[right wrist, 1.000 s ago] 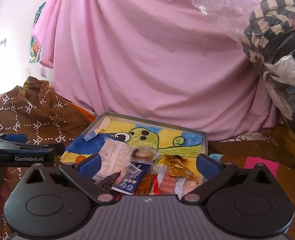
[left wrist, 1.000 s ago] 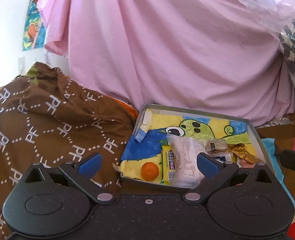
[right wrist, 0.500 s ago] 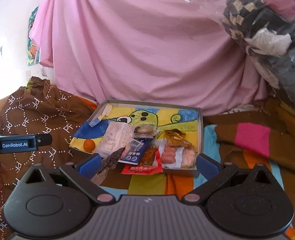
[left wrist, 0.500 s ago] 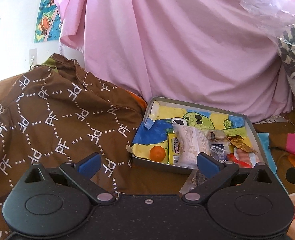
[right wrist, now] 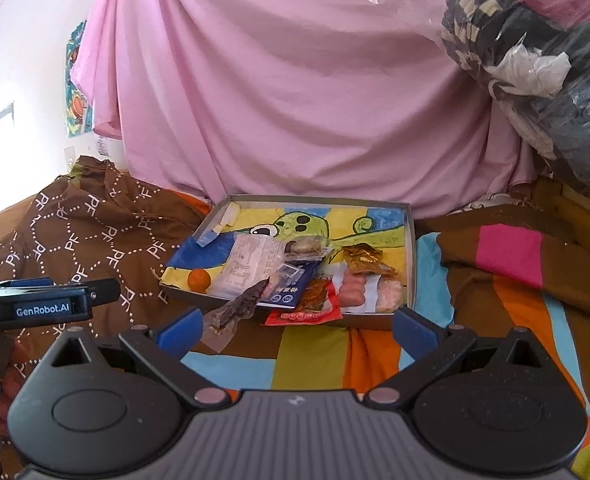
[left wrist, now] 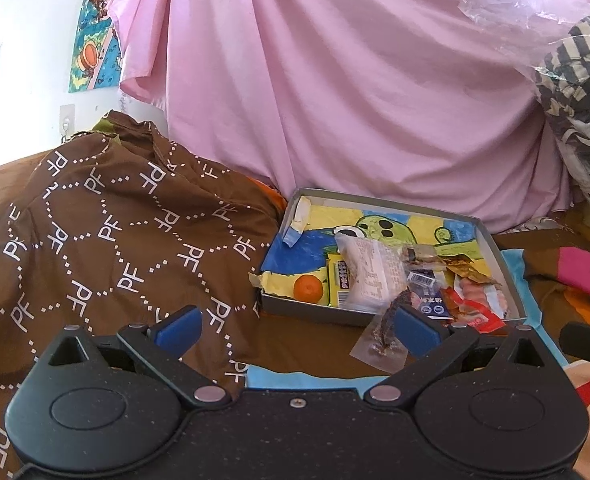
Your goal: Organize snacks
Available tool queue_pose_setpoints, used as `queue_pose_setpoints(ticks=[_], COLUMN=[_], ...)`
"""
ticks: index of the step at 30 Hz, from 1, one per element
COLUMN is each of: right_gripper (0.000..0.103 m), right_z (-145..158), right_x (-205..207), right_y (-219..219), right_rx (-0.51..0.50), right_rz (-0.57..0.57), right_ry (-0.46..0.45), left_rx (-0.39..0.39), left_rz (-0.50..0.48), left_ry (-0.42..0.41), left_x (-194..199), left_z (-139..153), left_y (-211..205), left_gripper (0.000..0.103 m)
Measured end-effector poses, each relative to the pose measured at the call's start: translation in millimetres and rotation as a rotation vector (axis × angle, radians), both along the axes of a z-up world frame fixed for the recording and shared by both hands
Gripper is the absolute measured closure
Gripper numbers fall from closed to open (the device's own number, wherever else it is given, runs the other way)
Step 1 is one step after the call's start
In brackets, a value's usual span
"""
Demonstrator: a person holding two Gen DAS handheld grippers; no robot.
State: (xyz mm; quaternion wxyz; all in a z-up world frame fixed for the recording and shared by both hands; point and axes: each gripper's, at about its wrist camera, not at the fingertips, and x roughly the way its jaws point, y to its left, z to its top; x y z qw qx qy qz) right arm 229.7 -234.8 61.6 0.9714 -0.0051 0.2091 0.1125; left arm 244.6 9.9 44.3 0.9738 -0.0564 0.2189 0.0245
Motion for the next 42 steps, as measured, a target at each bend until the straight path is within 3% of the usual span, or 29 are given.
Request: queue_pose_setpoints(ticks=[18, 30, 42], right_gripper=[0.000, 0.000, 0.000], right_z=[-19.3, -47.9, -56.1], right_x=[-21.4, -45.4, -56.1], right_y=[-8.0, 1.2, 5.5], right_rx=[0.033, -0.017, -0.004], right_rz=[-0.027, -0.044, -0.031], right_ry=[0.003, 0.024, 0.047], left_rx=[0.049, 0.086, 0.087], left_rz=[-0.005, 0.011, 0.006], left_ry=[-0.030, 0.000, 0.042], left_x=[-33.1, -56.3, -71.0], left_z=[-14.3, -36.3, -53.2], left_y=[-13.8, -11.1, -10.6], left_gripper=[0.001, 0.001, 0.001])
